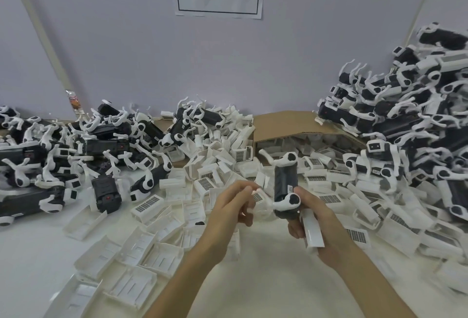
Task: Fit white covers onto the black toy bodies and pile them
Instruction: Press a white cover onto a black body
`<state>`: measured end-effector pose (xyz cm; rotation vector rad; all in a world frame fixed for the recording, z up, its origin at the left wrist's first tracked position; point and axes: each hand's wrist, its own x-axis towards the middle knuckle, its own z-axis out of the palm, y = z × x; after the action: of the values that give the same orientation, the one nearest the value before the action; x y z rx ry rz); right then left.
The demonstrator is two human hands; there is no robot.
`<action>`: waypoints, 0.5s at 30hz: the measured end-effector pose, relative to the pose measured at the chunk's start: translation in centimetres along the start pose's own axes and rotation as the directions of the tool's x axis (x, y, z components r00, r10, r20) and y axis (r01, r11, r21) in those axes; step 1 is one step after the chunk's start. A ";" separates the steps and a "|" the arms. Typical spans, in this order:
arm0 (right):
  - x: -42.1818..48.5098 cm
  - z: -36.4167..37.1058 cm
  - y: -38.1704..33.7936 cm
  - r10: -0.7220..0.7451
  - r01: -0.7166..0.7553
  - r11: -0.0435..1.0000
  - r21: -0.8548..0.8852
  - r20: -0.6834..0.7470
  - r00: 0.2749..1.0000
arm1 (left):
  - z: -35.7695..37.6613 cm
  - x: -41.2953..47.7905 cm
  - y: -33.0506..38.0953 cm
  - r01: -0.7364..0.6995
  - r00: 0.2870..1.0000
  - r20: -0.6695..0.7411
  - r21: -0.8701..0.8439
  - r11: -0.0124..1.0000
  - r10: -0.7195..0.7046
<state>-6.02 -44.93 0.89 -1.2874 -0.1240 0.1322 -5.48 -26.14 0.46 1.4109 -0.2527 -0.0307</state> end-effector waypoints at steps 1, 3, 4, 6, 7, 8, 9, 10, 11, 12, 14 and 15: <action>-0.1 0.0 0.0 -0.011 0.012 1.000 -0.016 0.032 0.999 | -0.1 0.0 0.0 0.023 1.000 0.006 -0.001 1.000 -0.023; -0.1 0.1 0.2 -0.027 0.033 0.997 -0.065 0.093 0.995 | 0.0 -0.1 0.1 0.058 0.997 0.051 -0.001 0.998 -0.058; -0.2 0.3 0.3 -0.029 0.039 0.995 -0.094 0.104 0.994 | 0.2 -0.2 0.1 0.069 0.995 0.072 -0.008 0.998 -0.069; -0.2 0.6 0.4 -0.027 0.042 0.989 -0.140 0.106 0.994 | 0.4 -0.3 0.3 0.086 0.992 0.096 -0.017 0.996 -0.084; -0.1 0.6 0.5 -0.026 0.042 0.987 -0.154 0.105 0.994 | 0.4 -0.4 0.3 0.092 0.990 0.105 -0.015 0.996 -0.090; -0.1 0.6 0.5 -0.026 0.043 0.985 -0.166 0.102 0.994 | 0.4 -0.4 0.4 0.099 0.988 0.117 -0.013 0.995 -0.097; -0.1 0.6 0.5 -0.026 0.044 0.984 -0.175 0.102 0.994 | 0.3 -0.4 0.5 0.106 0.986 0.134 -0.013 0.994 -0.103; -0.1 0.5 0.5 -0.026 0.046 0.982 -0.183 0.109 0.994 | 0.3 -0.4 0.6 0.114 0.982 0.156 -0.016 0.993 -0.110; -0.1 0.5 0.4 -0.028 0.051 0.980 -0.192 0.120 0.992 | 0.2 -0.5 0.6 0.125 0.976 0.180 -0.022 0.992 -0.119; -0.2 0.5 0.4 -0.032 0.059 0.977 -0.203 0.133 0.991 | 0.2 -0.5 0.6 0.135 0.972 0.199 -0.027 0.990 -0.127; -0.2 0.5 0.3 -0.036 0.072 0.969 -0.234 0.155 0.987 | 0.2 -0.6 0.6 0.152 0.967 0.212 -0.034 0.988 -0.142; -0.3 0.5 0.3 -0.038 0.078 0.965 -0.251 0.161 0.986 | 0.1 -0.5 0.6 0.158 0.967 0.211 -0.040 0.987 -0.146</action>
<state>-6.37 -44.44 0.75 -1.5306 -0.3209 0.1702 -6.11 -26.08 0.93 1.3687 -0.3133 -0.3108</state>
